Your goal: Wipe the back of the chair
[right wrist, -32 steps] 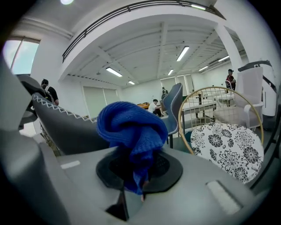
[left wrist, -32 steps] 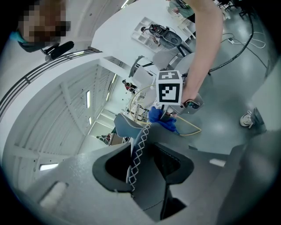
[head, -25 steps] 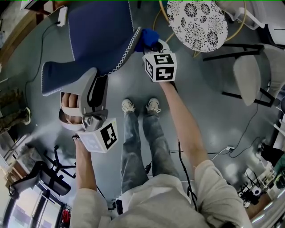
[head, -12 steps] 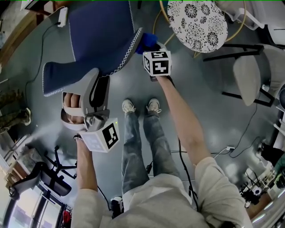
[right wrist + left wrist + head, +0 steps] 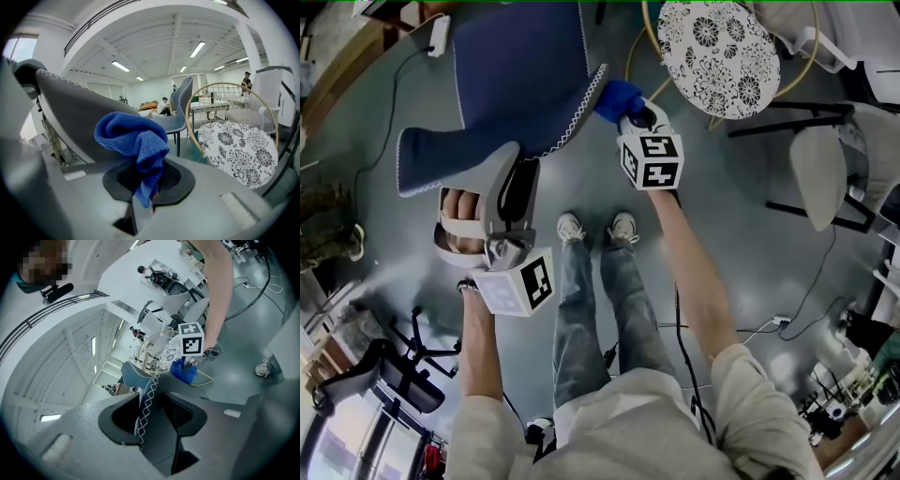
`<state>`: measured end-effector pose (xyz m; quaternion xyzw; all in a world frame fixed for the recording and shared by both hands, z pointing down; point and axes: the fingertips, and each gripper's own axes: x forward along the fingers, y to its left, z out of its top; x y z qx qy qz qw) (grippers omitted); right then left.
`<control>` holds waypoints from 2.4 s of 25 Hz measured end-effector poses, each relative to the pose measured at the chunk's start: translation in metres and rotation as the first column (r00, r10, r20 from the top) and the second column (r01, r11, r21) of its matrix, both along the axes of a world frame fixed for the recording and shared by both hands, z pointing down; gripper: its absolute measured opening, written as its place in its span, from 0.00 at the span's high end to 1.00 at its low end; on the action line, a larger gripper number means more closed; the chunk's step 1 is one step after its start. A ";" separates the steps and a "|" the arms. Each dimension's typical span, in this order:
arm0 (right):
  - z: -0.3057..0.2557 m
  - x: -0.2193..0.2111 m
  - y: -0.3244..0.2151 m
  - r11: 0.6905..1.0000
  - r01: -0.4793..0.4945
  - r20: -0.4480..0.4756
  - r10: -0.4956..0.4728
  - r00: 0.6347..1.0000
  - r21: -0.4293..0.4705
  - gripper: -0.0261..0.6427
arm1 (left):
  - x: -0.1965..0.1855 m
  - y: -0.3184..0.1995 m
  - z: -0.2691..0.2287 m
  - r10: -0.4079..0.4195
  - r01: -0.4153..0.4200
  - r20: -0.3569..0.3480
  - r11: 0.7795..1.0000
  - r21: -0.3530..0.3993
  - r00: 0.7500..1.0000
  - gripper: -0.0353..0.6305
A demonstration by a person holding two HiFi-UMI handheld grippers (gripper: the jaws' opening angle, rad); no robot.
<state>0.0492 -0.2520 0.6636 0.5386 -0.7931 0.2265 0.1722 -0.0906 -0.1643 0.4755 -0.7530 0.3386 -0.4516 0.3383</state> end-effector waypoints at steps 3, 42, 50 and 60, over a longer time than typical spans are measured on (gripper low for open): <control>-0.025 0.001 0.017 0.998 0.015 -0.005 -0.015 1.000 0.061 0.89 | 0.000 -0.001 0.000 -0.008 0.008 -0.012 1.000 -0.001 1.000 0.70; -0.347 0.044 0.088 0.944 0.019 -0.011 -0.016 1.000 0.331 0.89 | -0.051 0.026 -0.162 -0.503 0.299 -0.757 0.862 -0.408 0.417 0.94; -0.401 0.042 0.083 0.921 0.045 -0.031 -0.036 0.999 0.387 0.89 | -0.075 0.028 -0.211 -0.481 0.308 -0.793 0.871 -0.383 0.374 0.94; -0.447 0.053 0.083 0.902 0.020 -0.035 -0.005 0.999 0.432 0.89 | -0.080 0.024 -0.249 -0.439 0.296 -0.807 0.892 -0.341 0.394 0.94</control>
